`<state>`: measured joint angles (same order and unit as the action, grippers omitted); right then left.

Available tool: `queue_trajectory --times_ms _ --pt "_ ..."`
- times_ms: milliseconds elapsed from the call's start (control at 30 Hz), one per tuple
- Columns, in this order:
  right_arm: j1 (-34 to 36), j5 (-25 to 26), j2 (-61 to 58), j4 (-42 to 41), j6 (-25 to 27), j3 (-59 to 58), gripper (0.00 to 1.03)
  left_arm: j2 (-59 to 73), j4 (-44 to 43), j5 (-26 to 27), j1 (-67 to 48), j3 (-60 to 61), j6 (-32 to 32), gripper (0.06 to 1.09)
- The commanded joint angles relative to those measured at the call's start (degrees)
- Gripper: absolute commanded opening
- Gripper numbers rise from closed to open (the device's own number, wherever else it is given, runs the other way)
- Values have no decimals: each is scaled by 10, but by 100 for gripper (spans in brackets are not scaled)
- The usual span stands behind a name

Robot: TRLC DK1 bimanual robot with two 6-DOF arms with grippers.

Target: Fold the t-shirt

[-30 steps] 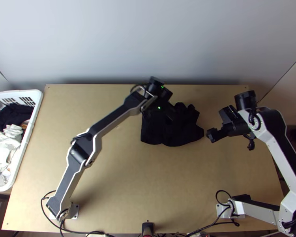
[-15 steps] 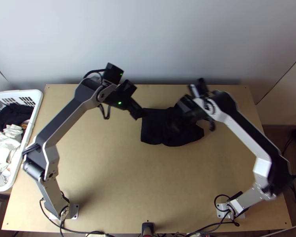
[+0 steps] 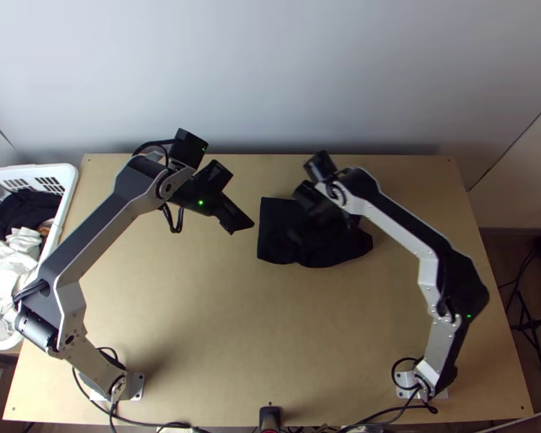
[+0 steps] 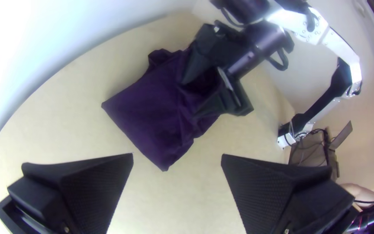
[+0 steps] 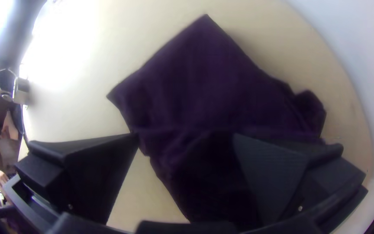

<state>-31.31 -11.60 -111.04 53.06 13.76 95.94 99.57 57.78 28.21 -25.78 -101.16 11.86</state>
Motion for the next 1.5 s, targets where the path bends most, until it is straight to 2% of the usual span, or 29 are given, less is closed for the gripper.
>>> queue_trajectory --times_ms 0,133,300,567,800,933,1067,1200,1333,1467 --pt "120 -5 107 -23 21 -160 100 13 -8 -2 -1 7 -2 104" --pt "194 -9 183 -22 44 -240 100 38 -12 -2 -12 -5 -2 104" --pt "223 -10 225 -22 49 -278 100 70 -13 -3 -21 -28 -2 104" --pt "181 -10 246 -23 -23 -194 100 85 -11 -10 -24 -34 -2 104" --pt "98 -9 155 -28 -37 -74 100 98 -11 -13 -26 -29 -2 104" --pt "84 -9 109 -28 -37 -78 100 103 -14 -18 -29 -30 -2 104" --pt "117 -9 109 -44 -29 -155 100 99 -13 -18 -30 -32 -3 104" --pt "179 -9 144 -65 2 -238 100 79 -6 -19 -29 -31 -3 104" --pt "232 -9 159 -67 30 -264 100 65 0 -20 -30 -31 -3 104" --pt "243 -10 194 -67 25 -245 100 47 12 -20 -27 -26 -3 104"
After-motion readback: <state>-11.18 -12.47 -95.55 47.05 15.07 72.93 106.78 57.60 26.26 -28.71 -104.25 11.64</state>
